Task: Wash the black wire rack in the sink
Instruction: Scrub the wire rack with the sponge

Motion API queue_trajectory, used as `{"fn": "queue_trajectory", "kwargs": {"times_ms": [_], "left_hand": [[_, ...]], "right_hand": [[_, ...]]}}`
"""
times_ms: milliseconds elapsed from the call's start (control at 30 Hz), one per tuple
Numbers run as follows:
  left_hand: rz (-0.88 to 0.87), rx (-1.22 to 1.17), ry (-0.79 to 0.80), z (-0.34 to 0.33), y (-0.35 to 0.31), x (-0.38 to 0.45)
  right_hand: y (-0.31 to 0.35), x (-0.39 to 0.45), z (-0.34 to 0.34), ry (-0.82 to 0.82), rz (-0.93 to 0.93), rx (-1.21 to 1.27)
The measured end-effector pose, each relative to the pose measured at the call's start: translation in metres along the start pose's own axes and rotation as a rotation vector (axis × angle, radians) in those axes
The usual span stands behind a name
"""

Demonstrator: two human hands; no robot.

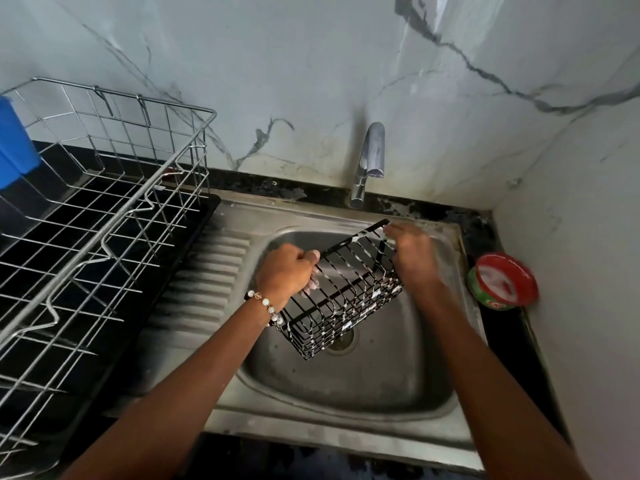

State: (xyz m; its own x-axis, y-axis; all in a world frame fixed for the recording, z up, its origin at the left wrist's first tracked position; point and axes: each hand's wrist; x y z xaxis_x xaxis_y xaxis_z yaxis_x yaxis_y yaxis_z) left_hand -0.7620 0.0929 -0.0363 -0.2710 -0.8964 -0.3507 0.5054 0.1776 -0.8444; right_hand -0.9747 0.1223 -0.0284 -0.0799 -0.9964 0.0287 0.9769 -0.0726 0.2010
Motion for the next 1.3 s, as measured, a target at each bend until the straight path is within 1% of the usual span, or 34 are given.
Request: {"fn": "queue_trajectory", "kwargs": {"times_ms": [67,100,167,200,267,333,400,467,500,567,633,700,767,833,900,967,1033,1100,1167,1233,1300], "left_hand": [[0.021,-0.029,-0.006,-0.005,-0.003,0.001],[0.035,-0.047,-0.012,-0.007,-0.004,0.002],[0.068,-0.091,-0.026,-0.009,-0.004,0.006],[0.082,-0.114,-0.034,-0.01,-0.005,0.006],[0.103,-0.134,-0.062,-0.009,-0.004,0.009],[0.134,-0.157,-0.086,-0.006,-0.001,0.01],[0.164,-0.184,-0.098,-0.003,0.001,0.011],[0.187,-0.188,-0.095,-0.002,0.002,0.011],[0.192,-0.201,-0.084,-0.001,0.001,0.01],[0.196,-0.26,-0.065,0.0,0.001,0.008],[0.199,-0.319,-0.047,-0.001,-0.001,0.009],[0.219,-0.368,-0.06,-0.003,-0.005,0.008],[0.255,-0.428,-0.078,-0.008,-0.008,0.01],[0.286,-0.499,-0.092,-0.01,-0.012,0.009],[0.327,-0.572,-0.124,-0.008,-0.016,0.008],[0.373,-0.606,-0.155,-0.005,-0.017,0.004],[0.423,-0.635,-0.144,-0.003,-0.018,0.002],[0.477,-0.683,-0.101,0.001,-0.02,-0.002],[0.535,-0.722,-0.068,0.003,-0.019,-0.005],[0.514,-0.684,-0.036,0.002,-0.012,-0.008],[0.466,-0.684,-0.033,-0.005,-0.007,-0.007]], "right_hand": [[0.023,-0.003,-0.001,-0.034,-0.089,0.101],[0.036,-0.01,-0.005,-0.018,-0.079,0.103],[0.065,-0.027,-0.019,-0.021,0.005,0.11],[0.079,-0.038,-0.026,-0.012,0.064,0.106],[0.1,-0.056,-0.039,-0.085,0.202,0.098],[0.111,-0.069,-0.044,-0.092,0.355,0.12],[0.106,-0.076,-0.041,-0.109,0.535,0.098],[0.09,-0.074,-0.029,-0.094,0.651,0.166],[0.078,-0.07,-0.024,-0.111,0.63,0.194],[0.048,-0.056,-0.017,-0.126,0.445,0.27],[0.027,-0.039,-0.013,-0.097,0.282,0.329],[0.028,-0.028,-0.016,-0.123,0.199,0.307],[0.045,-0.023,-0.019,-0.206,0.133,0.306],[0.062,-0.027,-0.024,-0.283,0.043,0.363],[0.075,-0.035,-0.029,-0.332,0.045,0.391],[0.087,-0.044,-0.03,-0.333,0.128,0.405],[0.092,-0.052,-0.028,-0.314,0.234,0.431],[0.083,-0.056,-0.029,-0.279,0.295,0.443],[0.065,-0.058,-0.029,-0.263,0.243,0.456],[0.053,-0.059,-0.031,-0.31,0.09,0.465],[0.058,-0.06,-0.031,-0.39,-0.048,0.483]]}}
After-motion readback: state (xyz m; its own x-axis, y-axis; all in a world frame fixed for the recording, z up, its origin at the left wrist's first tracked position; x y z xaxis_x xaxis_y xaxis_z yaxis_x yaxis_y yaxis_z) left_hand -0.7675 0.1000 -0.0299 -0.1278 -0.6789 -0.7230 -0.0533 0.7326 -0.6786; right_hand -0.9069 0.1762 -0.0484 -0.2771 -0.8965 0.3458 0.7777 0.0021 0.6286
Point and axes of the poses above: each hand's wrist, its own x-axis towards the middle knuckle, its own z-axis out of the back of the hand, y = z × x, and after that the axes turned 9 degrees about y, right-handed
